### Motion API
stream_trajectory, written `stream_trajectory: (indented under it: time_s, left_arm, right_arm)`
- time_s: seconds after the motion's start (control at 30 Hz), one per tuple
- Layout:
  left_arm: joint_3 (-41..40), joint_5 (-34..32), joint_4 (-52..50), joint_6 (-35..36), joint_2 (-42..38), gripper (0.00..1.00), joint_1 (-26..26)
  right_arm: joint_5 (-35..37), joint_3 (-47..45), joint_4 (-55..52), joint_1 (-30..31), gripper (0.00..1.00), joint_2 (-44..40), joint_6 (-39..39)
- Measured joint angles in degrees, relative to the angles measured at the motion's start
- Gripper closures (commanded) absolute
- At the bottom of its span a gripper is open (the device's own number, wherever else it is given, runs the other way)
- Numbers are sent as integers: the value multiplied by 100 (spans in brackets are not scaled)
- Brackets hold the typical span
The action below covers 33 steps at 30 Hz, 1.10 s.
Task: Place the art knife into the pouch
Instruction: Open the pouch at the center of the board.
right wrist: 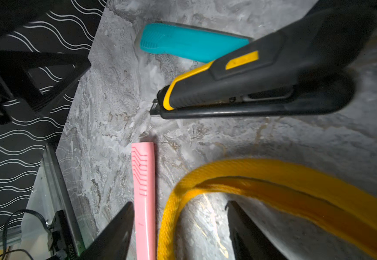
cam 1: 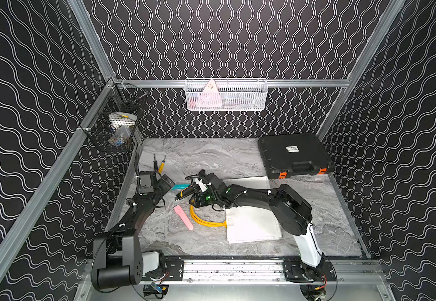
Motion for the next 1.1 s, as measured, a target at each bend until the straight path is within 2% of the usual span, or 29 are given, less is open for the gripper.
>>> stream_trajectory:
  time_s: [0.4, 0.8, 0.9, 1.1]
  left_arm:
    - [-4, 28, 13, -35, 17, 2, 4]
    - [-4, 28, 13, -26, -70, 2, 2]
    - [0, 26, 11, -13, -105, 2, -9]
    - [11, 0, 7, 68, -129, 2, -72]
  right_arm:
    - [-234, 282, 74, 79, 37, 358, 107]
    - [-444, 553, 136, 162, 58, 651, 125]
    - [-356, 697, 22, 195, 68, 739, 118]
    - [-164, 981, -219, 269, 76, 916, 94]
